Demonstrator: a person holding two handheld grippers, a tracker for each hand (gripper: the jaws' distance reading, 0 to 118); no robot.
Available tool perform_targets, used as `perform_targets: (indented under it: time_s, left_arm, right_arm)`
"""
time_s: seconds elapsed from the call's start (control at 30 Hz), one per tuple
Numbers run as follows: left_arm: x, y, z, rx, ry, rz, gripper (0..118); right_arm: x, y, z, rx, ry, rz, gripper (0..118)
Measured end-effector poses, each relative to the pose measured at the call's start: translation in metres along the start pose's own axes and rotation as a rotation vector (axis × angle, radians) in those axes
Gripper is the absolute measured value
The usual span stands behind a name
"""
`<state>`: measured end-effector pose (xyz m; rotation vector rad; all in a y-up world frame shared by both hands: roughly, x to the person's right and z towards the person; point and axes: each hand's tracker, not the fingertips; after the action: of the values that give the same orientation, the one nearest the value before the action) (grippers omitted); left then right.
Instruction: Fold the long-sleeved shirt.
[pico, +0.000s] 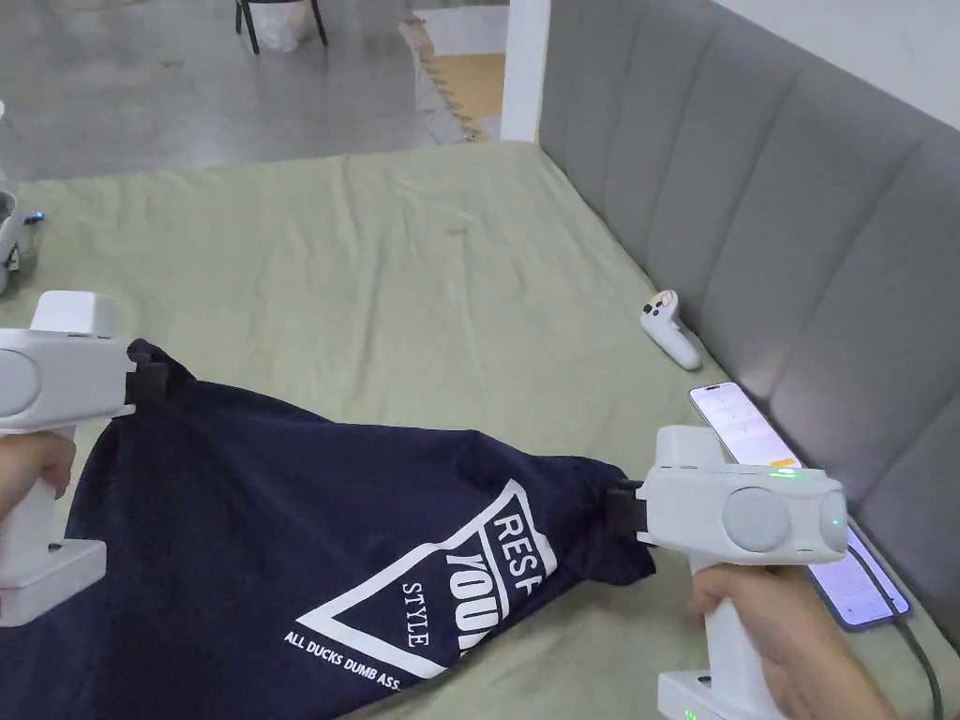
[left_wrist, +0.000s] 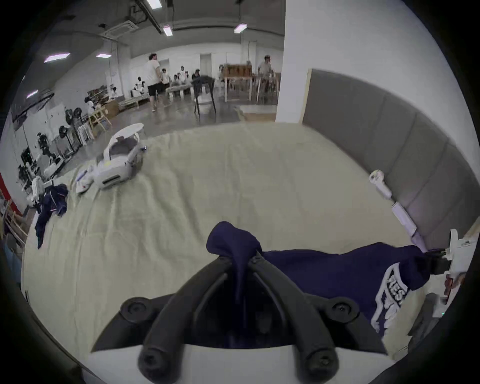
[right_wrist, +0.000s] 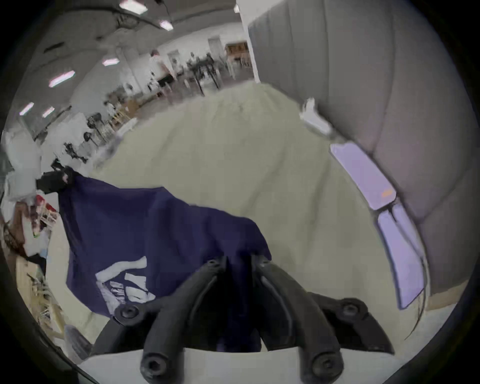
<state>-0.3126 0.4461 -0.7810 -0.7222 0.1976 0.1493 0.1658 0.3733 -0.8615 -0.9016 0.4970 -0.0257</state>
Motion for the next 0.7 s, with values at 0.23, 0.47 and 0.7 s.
perform_targets:
  time_s: [0.23, 0.47, 0.7]
  left_arm:
    - [-0.043, 0.08, 0.153, 0.363, 0.026, 0.142, 10]
    - [-0.086, 0.192, 0.273, 0.638, 0.124, 0.154, 10]
    - [-0.094, 0.262, 0.316, 0.711, 0.19, 0.174, 10]
  right_arm:
    - [-0.074, 0.118, 0.119, 0.345, 0.086, 0.274, 13]
    - [-0.158, 0.278, 0.208, 0.641, 0.081, 0.411, 13]
    - [-0.205, 0.386, 0.247, 0.745, -0.021, 0.436, 13]
